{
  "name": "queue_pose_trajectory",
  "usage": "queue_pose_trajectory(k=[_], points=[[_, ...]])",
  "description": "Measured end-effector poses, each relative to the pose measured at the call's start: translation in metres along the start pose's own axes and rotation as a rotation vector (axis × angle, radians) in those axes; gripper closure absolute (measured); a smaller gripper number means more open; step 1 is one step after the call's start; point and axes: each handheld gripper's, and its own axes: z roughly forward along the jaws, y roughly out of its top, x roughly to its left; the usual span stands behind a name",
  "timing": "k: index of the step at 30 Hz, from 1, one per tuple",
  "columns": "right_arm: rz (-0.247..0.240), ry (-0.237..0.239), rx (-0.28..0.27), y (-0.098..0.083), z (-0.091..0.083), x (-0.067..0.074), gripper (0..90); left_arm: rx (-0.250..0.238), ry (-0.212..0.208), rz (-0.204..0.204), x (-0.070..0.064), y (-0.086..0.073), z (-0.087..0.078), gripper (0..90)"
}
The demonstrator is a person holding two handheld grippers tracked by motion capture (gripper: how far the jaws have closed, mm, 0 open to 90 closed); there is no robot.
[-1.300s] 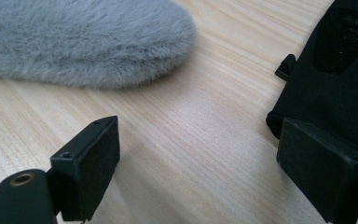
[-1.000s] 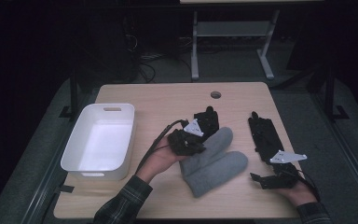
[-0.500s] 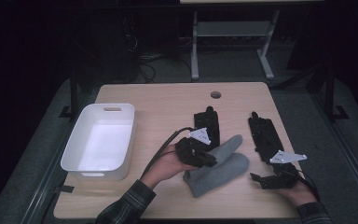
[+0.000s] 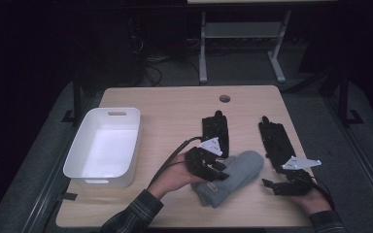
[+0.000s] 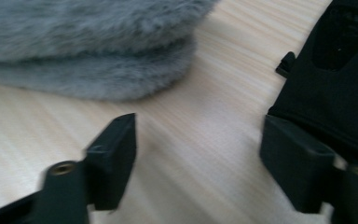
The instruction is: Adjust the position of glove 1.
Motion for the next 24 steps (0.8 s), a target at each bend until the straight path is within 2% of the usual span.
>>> queue_pose_trajectory(k=[3,6,7,8,10,11,12,13,14,15,17,19,21,22,24], points=[[0.012,0.041,0.0,0.003,-0.008,0.004,45.9,0.002,0.01,-0.021,0.002,-0.007,-0.005,59.2],[-0.005,0.089,0.0,0.008,-0.013,0.014,65.5,0.006,0.027,-0.036,0.002,-0.013,-0.01,53.6],[-0.005,0.089,0.0,0.008,-0.013,0.014,65.5,0.004,0.032,-0.041,0.002,-0.017,-0.012,53.6],[-0.013,0.139,0.012,0.011,-0.015,0.024,79.0,0.004,0.049,-0.059,0.004,-0.025,-0.017,50.7],[-0.045,0.175,0.02,0.014,-0.015,0.035,86.8,0.005,0.062,-0.085,0.007,-0.033,-0.021,47.8],[-0.056,0.196,0.025,0.016,-0.015,0.042,88.8,0.006,0.068,-0.091,0.009,-0.037,-0.023,47.2],[-0.056,0.196,0.025,0.016,-0.015,0.042,88.8,0.006,0.068,-0.091,0.009,-0.037,-0.023,46.7],[-0.086,0.238,0.03,0.02,-0.012,0.054,90.0,0.005,0.075,-0.102,0.01,-0.042,-0.025,46.1],[-0.086,0.238,0.03,0.02,-0.012,0.054,90.0,0.006,0.08,-0.112,0.012,-0.045,-0.027,46.1],[-0.106,0.285,0.032,0.025,-0.008,0.065,90.0,0.002,0.081,-0.124,0.013,-0.049,-0.029,46.0],[-0.119,0.329,0.038,0.029,-0.004,0.074,90.0,0.003,0.089,-0.142,0.015,-0.059,-0.033,46.2],[-0.127,0.345,0.041,0.03,-0.003,0.079,90.0,0.004,0.081,-0.148,0.015,-0.062,-0.034,49.2],[-0.161,0.386,0.044,0.036,0.003,0.092,90.0,0.007,0.086,-0.161,0.017,-0.067,-0.036,51.8],[-0.161,0.386,0.044,0.036,0.003,0.092,90.0,0.007,0.09,-0.167,0.018,-0.07,-0.036,51.8],[-0.179,0.413,0.045,0.04,0.006,0.1,90.0,0.021,0.1,-0.181,0.021,-0.075,-0.037,62.7]])
